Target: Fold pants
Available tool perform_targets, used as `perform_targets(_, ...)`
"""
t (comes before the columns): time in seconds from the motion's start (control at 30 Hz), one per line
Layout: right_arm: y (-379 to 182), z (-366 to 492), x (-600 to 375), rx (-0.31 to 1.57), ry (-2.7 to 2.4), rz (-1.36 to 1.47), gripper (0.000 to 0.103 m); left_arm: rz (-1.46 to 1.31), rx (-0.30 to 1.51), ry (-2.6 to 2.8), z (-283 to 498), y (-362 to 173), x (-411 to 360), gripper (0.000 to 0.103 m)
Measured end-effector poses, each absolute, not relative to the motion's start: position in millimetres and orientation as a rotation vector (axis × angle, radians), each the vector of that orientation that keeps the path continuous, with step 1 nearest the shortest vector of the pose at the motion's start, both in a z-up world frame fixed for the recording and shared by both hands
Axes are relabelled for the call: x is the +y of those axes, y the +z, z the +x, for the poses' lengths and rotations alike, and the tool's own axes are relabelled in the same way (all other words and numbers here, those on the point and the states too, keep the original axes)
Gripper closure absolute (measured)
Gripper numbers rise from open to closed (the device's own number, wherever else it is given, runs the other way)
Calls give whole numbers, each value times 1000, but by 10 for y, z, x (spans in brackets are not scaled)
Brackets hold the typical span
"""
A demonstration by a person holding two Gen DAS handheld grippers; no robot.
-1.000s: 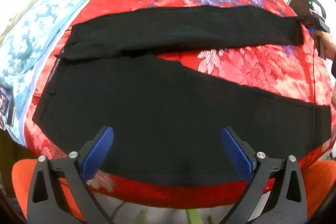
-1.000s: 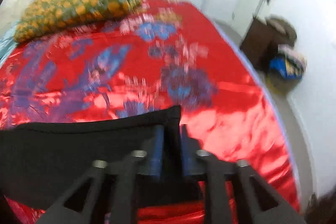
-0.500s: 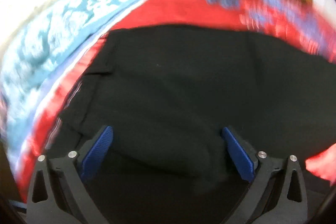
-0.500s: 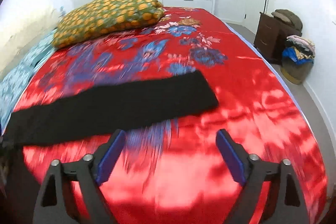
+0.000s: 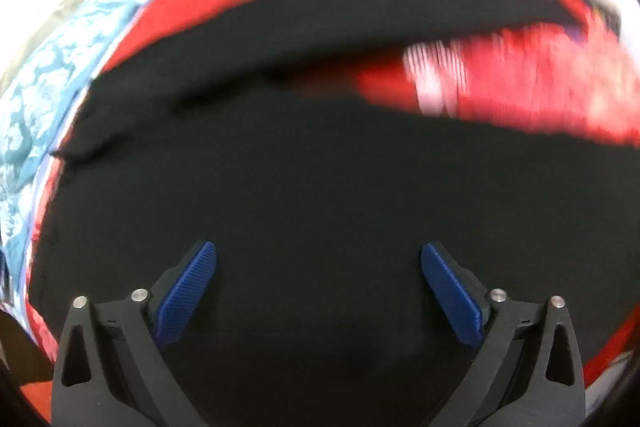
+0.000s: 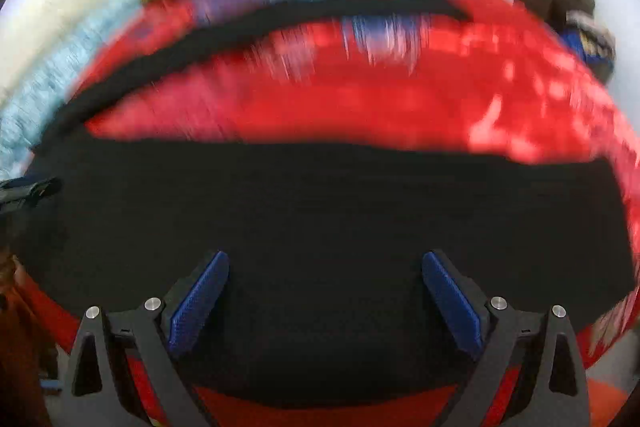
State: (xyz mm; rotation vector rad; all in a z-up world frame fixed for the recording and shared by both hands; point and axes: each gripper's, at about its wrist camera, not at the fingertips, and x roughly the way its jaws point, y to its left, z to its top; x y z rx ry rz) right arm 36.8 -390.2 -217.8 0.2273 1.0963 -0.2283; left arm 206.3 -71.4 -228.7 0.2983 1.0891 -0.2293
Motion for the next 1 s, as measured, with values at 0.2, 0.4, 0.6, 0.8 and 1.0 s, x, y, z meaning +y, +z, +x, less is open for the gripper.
perform_targets(0.2,-1818,213,-3851,945,-264,187,4,139,1044,-218,1983,-1890,-477,1)
perform_targets(0.4,-1987,245,-3536,932,-229,138,0,191,1121,-189,1902,-2239,-495,0)
perform_targets(0.6,-2247,208,-3577,940,-226,177,0,154,1023,-229,1811,-2291,-390,0)
perform_targets(0.8,-2252,201,-3563,933,-214,178,0,162,1005,-230,1795,-2274,-346,0)
perform_targets(1.0,-2248,222,-3577,947,-208,176,0,170,989,-217,1777,-2323,-403,1)
